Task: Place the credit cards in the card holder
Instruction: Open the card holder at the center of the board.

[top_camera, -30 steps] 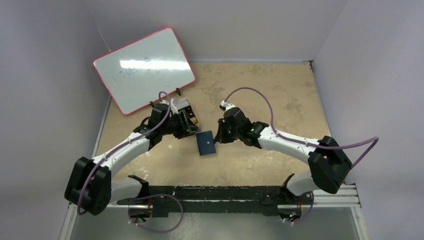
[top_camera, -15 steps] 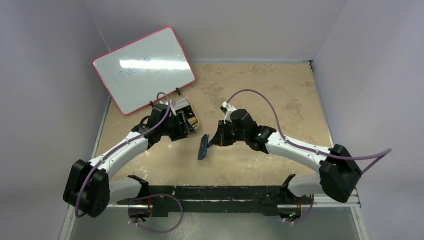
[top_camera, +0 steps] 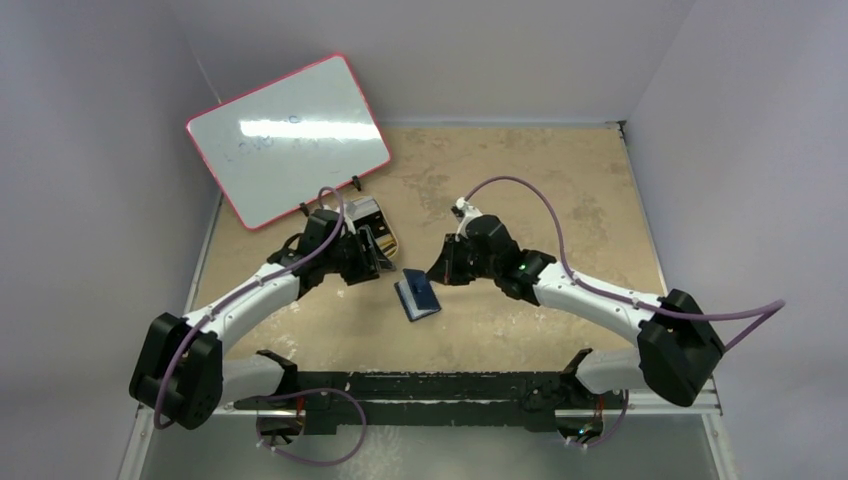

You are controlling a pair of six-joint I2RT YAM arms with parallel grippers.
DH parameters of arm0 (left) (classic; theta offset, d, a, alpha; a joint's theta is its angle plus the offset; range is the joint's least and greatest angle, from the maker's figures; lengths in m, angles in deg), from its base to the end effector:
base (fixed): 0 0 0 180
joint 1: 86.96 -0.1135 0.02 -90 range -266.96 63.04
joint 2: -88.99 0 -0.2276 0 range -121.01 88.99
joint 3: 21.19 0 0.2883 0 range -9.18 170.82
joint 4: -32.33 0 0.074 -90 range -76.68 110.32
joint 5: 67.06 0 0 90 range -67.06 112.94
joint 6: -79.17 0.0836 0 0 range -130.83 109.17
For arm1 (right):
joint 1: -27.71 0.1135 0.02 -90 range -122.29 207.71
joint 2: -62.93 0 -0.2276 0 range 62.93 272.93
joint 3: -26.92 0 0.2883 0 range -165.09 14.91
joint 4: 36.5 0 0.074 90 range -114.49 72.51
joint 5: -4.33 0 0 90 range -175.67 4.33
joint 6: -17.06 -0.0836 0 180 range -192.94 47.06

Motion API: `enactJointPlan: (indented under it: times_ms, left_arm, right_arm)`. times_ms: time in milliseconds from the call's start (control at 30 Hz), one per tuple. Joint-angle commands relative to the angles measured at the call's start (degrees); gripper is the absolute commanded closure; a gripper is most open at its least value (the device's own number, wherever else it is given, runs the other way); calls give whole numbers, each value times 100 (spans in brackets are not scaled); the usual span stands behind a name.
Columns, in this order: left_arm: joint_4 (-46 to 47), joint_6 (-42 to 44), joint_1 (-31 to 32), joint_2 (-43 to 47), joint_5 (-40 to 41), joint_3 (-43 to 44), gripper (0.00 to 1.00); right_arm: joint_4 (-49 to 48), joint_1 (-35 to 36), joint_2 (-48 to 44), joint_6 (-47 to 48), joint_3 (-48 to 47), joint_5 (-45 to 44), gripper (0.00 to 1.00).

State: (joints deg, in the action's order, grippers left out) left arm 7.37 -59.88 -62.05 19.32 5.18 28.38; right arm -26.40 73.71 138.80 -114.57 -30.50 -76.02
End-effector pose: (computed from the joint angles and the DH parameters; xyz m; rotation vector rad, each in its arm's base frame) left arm 0.2796 -0.1580 0.1191 -0.3693 2.5089 -0.9455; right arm 0.2506 0.2797 0.1682 -0.1990 2.2484 1.0650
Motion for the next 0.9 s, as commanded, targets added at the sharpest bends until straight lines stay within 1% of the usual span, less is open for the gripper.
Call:
enactJointPlan:
  times_ms: [0,100,167,367,667,867]
  left_arm:
    - [215,-89,53,-31,-73,-77,51]
    - [303,-164,84,-38,-55,-132,52]
    - [345,-209,101,-89,-56,-147,53]
    - [874,-503,231,-271,-239,-302,54]
    - [1411,-643,372,-694,-236,-401,54]
    - [2083,-825,409,-942,-410,-544,54]
  right_arm:
    - [247,-522,-182,-91,287,-411,100]
    - [165,-890,-221,-68,557,-328,100]
    - [185,-971,-231,-20,615,-401,100]
    - [490,-1066,-255,5,644,-674,100]
    - [1105,-1113,-305,-82,621,-1467,100]
    - [1051,-1119,-371,-92,640,-1400,100]
